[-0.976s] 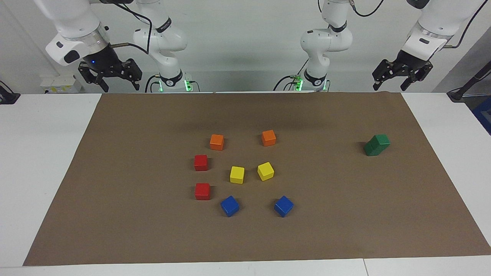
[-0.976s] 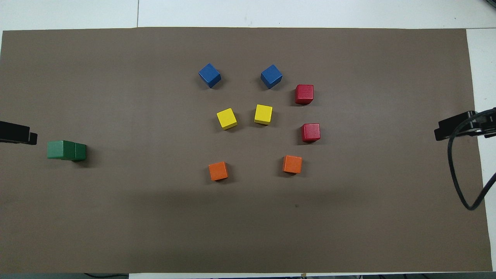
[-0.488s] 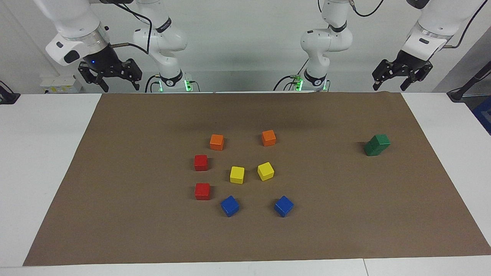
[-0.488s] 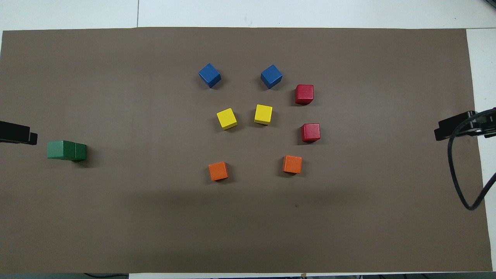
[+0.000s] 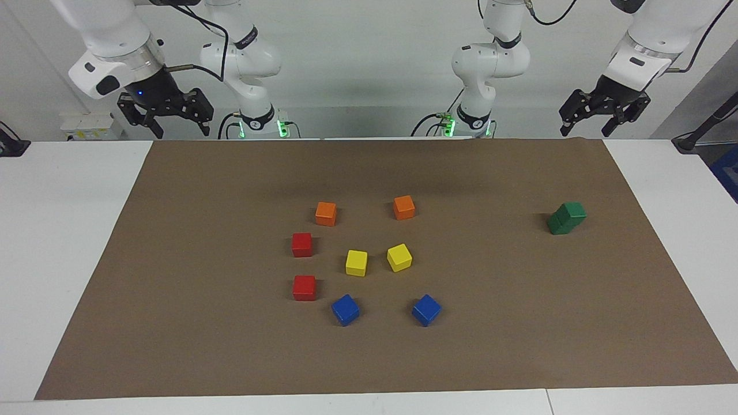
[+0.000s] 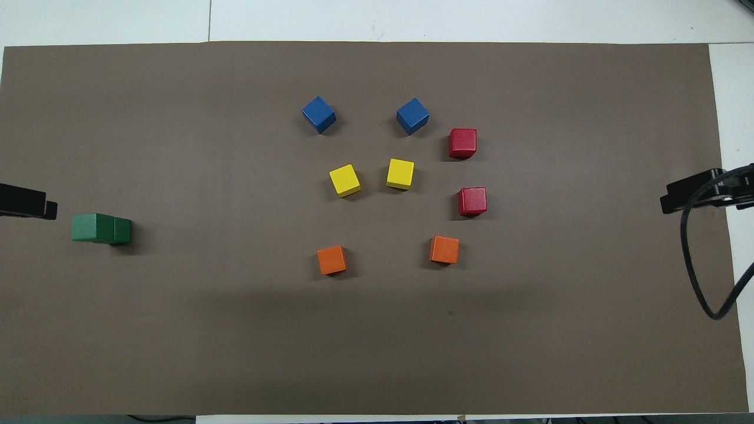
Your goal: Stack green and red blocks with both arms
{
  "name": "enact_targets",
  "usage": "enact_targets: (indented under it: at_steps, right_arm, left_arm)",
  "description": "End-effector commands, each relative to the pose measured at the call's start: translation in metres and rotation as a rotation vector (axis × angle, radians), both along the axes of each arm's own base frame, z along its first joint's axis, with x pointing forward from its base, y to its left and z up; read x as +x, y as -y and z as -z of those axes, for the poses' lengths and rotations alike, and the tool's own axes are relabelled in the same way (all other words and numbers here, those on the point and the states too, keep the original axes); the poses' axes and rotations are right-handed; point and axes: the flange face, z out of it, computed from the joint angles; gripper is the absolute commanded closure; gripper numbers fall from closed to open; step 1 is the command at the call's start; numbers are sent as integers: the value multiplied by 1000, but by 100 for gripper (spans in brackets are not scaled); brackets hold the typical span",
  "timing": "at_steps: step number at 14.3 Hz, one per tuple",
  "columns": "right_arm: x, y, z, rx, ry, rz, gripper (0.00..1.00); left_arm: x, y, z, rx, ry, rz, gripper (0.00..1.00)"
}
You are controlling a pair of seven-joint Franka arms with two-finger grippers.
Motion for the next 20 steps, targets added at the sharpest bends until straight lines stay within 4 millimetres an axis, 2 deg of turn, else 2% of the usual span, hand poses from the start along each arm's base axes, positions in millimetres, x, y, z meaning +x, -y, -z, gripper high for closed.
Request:
enact_targets:
  at_steps: [1, 20]
  right_arm:
    - [-3, 1, 0, 13, 7, -4, 0]
    - [-3, 1, 0, 13, 7, -4, 0]
  left_arm:
    - [-8, 3, -2, -2, 20, 2, 0]
    - [-4, -3, 0, 16, 19, -12, 0]
